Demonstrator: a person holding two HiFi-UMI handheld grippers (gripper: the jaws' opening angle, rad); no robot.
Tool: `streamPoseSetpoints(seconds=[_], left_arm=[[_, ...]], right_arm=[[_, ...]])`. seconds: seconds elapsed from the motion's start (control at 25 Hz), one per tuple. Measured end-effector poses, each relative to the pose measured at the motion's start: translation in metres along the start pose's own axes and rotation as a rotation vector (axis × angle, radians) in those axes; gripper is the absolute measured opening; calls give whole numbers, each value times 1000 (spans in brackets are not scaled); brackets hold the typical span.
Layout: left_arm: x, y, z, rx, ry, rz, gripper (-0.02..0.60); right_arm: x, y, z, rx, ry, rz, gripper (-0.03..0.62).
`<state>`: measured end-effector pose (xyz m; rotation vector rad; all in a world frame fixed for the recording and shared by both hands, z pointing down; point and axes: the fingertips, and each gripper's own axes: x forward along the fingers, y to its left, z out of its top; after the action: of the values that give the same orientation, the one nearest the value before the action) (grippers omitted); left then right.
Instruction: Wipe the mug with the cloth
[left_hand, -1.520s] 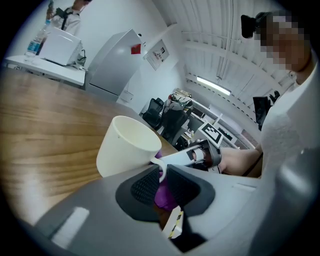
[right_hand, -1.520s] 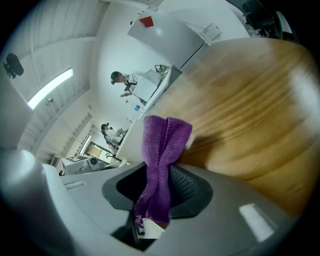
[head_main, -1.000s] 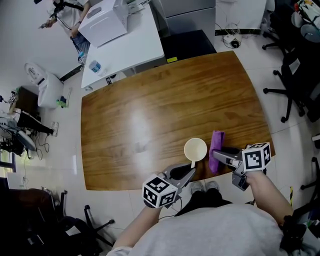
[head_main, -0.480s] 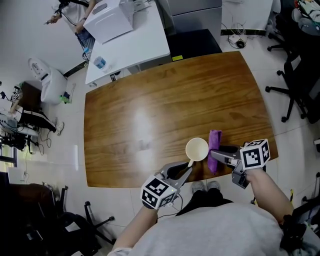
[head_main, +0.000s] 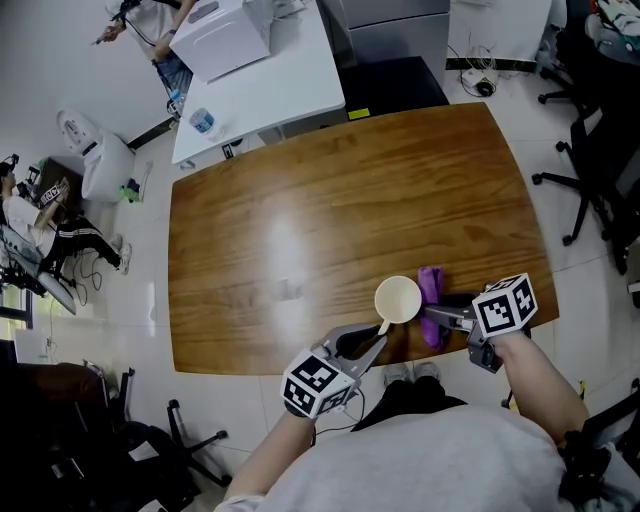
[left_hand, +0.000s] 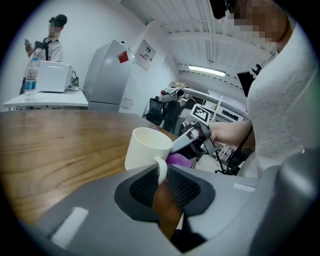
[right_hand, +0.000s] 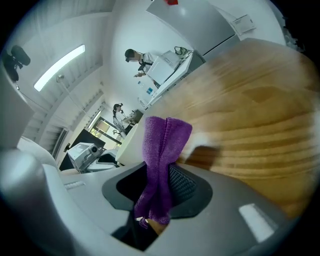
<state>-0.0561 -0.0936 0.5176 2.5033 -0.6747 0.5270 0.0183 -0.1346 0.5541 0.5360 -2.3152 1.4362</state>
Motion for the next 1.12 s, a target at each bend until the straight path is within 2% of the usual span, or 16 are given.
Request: streamPoseSetpoints(seconds=[0.16, 0.44, 0.76, 0.92, 1.12], left_arm=[[-3, 1, 1, -2, 0, 2, 50], [-8, 12, 2, 2, 0, 20, 58], [-14, 27, 3, -4, -8, 47, 66], [-17, 28, 5, -13, -14, 48, 69], [-21, 37, 5, -31, -28, 43, 77]], right_arm=[[-13, 5, 13, -51, -8, 0, 129], [-31, 29, 61, -161, -68, 46, 129], [-17, 45, 89, -256, -41, 82, 129], [-4, 43, 82, -237, -2, 88, 129], [9, 32, 76, -132, 6, 123, 129]])
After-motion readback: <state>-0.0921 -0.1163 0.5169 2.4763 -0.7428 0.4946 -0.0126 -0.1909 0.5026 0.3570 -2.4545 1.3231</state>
